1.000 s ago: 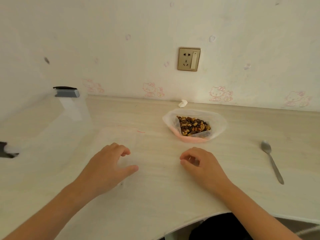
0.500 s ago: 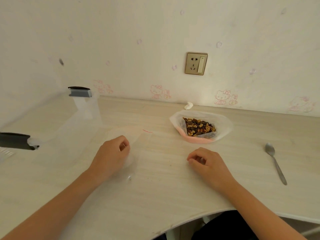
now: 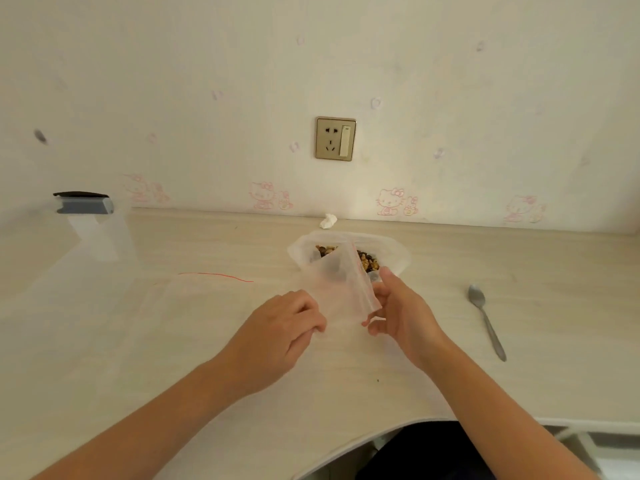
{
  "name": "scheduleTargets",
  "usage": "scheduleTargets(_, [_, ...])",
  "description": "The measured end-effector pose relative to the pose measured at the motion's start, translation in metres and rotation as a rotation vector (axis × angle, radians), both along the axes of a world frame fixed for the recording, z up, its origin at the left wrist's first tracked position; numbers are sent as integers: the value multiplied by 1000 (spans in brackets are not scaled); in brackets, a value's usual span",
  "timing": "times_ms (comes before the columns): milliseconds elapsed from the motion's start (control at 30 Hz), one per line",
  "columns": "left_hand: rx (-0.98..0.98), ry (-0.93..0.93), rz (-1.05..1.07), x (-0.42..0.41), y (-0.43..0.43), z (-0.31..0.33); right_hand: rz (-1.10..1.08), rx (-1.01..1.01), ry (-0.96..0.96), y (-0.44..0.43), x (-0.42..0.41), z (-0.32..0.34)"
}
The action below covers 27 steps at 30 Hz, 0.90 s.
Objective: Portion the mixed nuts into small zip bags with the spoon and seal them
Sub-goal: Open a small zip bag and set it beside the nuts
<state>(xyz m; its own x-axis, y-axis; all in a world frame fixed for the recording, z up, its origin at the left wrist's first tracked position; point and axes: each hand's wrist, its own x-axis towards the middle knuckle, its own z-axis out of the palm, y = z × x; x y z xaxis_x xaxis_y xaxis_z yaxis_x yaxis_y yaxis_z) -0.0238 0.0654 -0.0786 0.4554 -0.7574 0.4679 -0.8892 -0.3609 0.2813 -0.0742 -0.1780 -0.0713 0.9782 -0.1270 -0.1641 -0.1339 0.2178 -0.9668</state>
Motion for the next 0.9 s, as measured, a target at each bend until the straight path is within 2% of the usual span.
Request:
scheduleTargets(100, [63, 104, -18, 6, -13, -8, -38, -134, 67, -7, -3, -8])
scheduleTargets(200, [109, 218, -16, 8, -15, -12, -19, -338, 21, -4, -9, -14])
scheduleTargets(267, [18, 423, -3, 4, -17, -10, -20, -445, -49, 4, -12, -16])
scheduleTargets(367, [-204, 740, 0, -9, -30, 0, -11, -489, -221, 23, -15, -14])
scheduleTargets(467, [-316, 831, 6, -14, -41, 10, -30, -504, -352, 36, -16, -8])
scheduleTargets(600, [-330, 957, 44, -7, -41, 16, -106, -546, -375, 35, -18, 1])
scheduleTargets(667, [-313, 933, 91, -1, -37, 17, -198, -606, -337, 31, -20, 4])
scheduleTargets(767, [-305, 734, 273, 13, -25, 21, -321, -706, -217, 11, -22, 8])
scheduleTargets(833, [-280, 618, 330, 18, -19, 25, -279, -840, -107, 0, -25, 8])
scheduleTargets(900, [-159, 521, 315, 18, -20, 29, -190, -996, -57, 1, -29, 9])
